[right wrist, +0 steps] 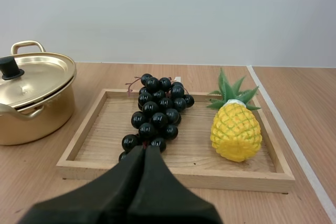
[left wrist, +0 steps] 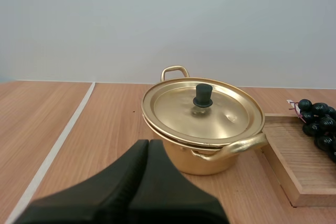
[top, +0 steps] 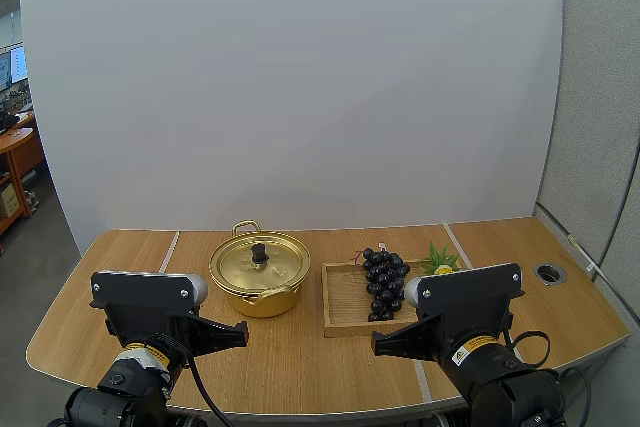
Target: Open the pot, put the grape inside, and close it
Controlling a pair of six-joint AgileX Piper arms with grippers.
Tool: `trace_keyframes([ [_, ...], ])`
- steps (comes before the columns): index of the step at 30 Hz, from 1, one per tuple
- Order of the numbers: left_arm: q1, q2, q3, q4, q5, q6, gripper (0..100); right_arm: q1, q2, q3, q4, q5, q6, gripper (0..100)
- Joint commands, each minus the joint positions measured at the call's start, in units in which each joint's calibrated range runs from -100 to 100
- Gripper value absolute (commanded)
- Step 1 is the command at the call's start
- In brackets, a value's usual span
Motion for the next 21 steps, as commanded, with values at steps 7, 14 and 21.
trace_keyframes([
  [7,0.09,-0.2,0.11,-0.52,-0.43,-0.23,0,-0.19,-0.36,0.0,0.89,-0.36,0.22,0],
  [14,0.09,-0.2,0.11,-0.52,-0.59,-0.23,0,-0.19,-0.36,0.0,3.07,-1.79,0.29,0],
  [21,0.09,-0.2,-4.52,-0.52,-1.3,-0.23,0,-0.19,-0.36,-1.8,1.91,-1.93,0.18,0],
])
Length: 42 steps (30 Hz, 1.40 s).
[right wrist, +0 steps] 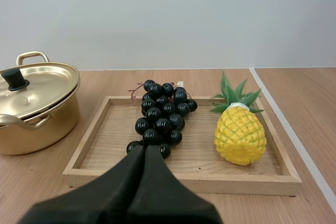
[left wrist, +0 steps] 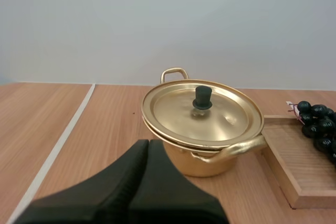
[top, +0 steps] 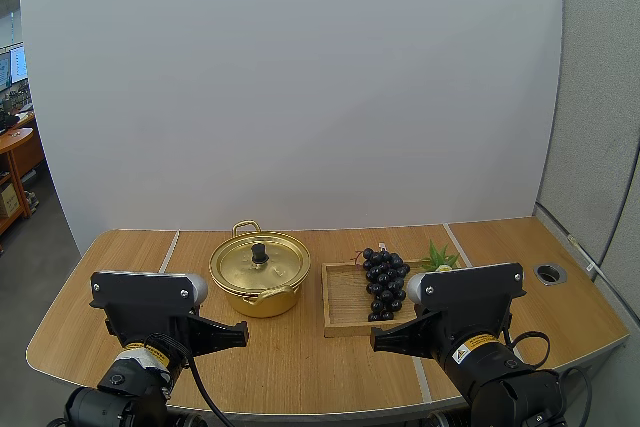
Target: Open the pot, put the grape inside, and close it
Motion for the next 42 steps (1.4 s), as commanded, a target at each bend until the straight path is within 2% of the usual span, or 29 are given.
trace_keyframes([
  [1,0.09,-0.2,-4.64,-0.52,-1.53,-0.23,0,-0.19,-0.36,-2.63,-1.19,-0.19,0.07,0],
  [7,0.09,-0.2,-13.32,-0.52,-1.53,-0.23,0,-0.19,-0.36,-11.13,-2.61,3.86,0.07,0],
  [19,0.09,-0.2,-29.92,-0.52,-0.62,-0.23,0,-0.19,-0.36,-31.69,-2.61,25.58,0.07,0],
  [30,0.09,-0.2,-39.7,-0.52,26.55,0.76,0,-0.19,-0.36,-45.04,-2.61,48.5,0.07,0],
  [35,0.09,-0.2,-42.84,-1.11,31.98,7.26,0,-0.19,-0.36,-47.21,-2.45,56.28,0.3,0],
  [42,0.09,10.53,-46.37,-5.38,39.33,11.38,0,-0.19,6.38,-47.34,-2.3,61.07,1.58,0],
])
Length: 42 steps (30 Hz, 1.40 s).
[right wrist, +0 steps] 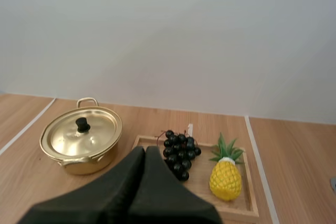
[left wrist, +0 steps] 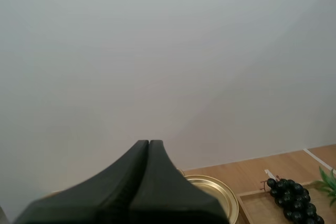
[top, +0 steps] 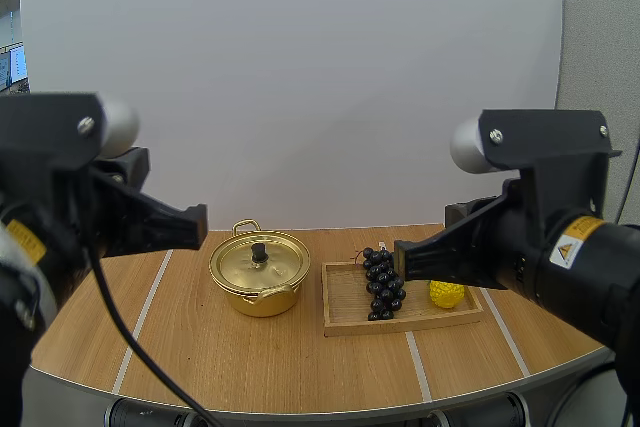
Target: Open the pot, put the grape inside, and close it
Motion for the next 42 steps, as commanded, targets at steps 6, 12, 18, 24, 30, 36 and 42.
trace_keyframes([
  [6,0.09,17.46,-3.16,-3.27,1.85,1.98,0,-0.19,13.07,-0.49,0.08,2.37,0.47,0],
  [12,0.09,29.63,-6.16,-4.35,1.85,5.83,0,-0.19,21.74,-0.49,0.08,2.37,0.47,0],
  [18,0.09,40.2,-8.42,-11.04,1.85,14.2,0,-0.19,29.94,-0.49,0.08,0.41,0.47,0],
  [24,0.09,46.96,-8.41,-14.31,1.85,17.12,2,-0.19,34.84,-0.49,-0.38,0.31,0.47,0],
  [30,0.09,49.05,-8.41,-14.89,-0.75,17.12,34,-0.19,35.24,-0.49,-1.81,-0.12,0.47,22],
  [36,0.09,48.81,-8.41,-14.53,-0.28,18.17,100,-0.19,35.24,-0.49,-1.57,-1.96,0.47,98],
  [42,0.09,48.81,-8.41,-14.43,4.84,20.94,100,-0.19,35.24,-0.49,-1.22,-1.64,1.1,100],
])
